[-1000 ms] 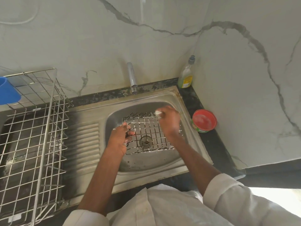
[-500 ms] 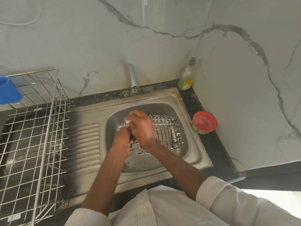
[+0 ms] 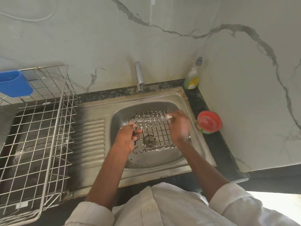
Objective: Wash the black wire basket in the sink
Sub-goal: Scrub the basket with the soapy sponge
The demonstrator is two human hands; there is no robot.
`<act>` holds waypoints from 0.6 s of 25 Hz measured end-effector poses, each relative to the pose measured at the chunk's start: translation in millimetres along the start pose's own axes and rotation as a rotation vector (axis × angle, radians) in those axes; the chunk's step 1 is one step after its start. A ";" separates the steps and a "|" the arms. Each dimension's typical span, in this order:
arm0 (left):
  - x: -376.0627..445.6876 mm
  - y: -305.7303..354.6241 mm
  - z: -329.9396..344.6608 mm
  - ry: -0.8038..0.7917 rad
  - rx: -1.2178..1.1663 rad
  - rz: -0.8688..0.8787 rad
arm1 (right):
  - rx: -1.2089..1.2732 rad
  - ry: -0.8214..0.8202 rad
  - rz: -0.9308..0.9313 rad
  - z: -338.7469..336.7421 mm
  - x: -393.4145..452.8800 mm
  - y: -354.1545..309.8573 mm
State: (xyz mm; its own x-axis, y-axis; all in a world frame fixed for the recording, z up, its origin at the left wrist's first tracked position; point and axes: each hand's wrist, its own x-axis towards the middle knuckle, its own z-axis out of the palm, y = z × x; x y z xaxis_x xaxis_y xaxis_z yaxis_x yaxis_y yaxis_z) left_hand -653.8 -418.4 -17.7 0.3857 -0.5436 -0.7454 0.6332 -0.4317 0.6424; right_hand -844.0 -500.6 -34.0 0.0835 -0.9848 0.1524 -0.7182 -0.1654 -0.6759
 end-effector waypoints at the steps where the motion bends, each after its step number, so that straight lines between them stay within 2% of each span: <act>1: -1.8 -1.2 4.8 0.011 -0.003 0.000 | 0.029 -0.034 -0.110 10.3 -10.3 -20.6; 4: -1.3 -3.5 6.9 0.042 -0.013 -0.009 | 0.072 -0.124 -0.434 31.3 -40.7 -68.0; 6: -1.8 -3.5 -2.6 0.051 -0.044 -0.047 | 0.063 -0.135 -0.519 23.6 -39.9 -55.7; 7: -2.4 -3.6 -9.1 0.050 -0.073 -0.067 | 0.050 -0.115 -0.461 15.7 -32.1 -37.8; 10: -9.6 -6.2 -26.6 0.052 -0.118 -0.075 | -0.038 -0.007 -0.044 -15.0 -2.0 21.6; 12: -10.7 -9.2 -30.9 0.047 -0.119 -0.043 | -0.090 0.015 0.126 -22.7 4.9 36.8; 13: -10.7 -11.1 -29.8 0.044 -0.114 -0.028 | -0.117 0.017 0.123 -18.6 1.1 30.6; 15: -11.4 -12.7 -25.9 0.052 -0.112 -0.018 | -0.105 -0.020 -0.006 -1.6 -17.3 1.6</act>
State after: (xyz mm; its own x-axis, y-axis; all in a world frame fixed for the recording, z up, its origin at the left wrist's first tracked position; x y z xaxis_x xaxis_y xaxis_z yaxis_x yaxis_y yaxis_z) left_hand -648.9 -388.0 -21.9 0.4061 -0.4975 -0.7665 0.7103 -0.3559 0.6073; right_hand -847.7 -483.7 -36.5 0.1012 -0.9849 0.1408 -0.7862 -0.1659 -0.5953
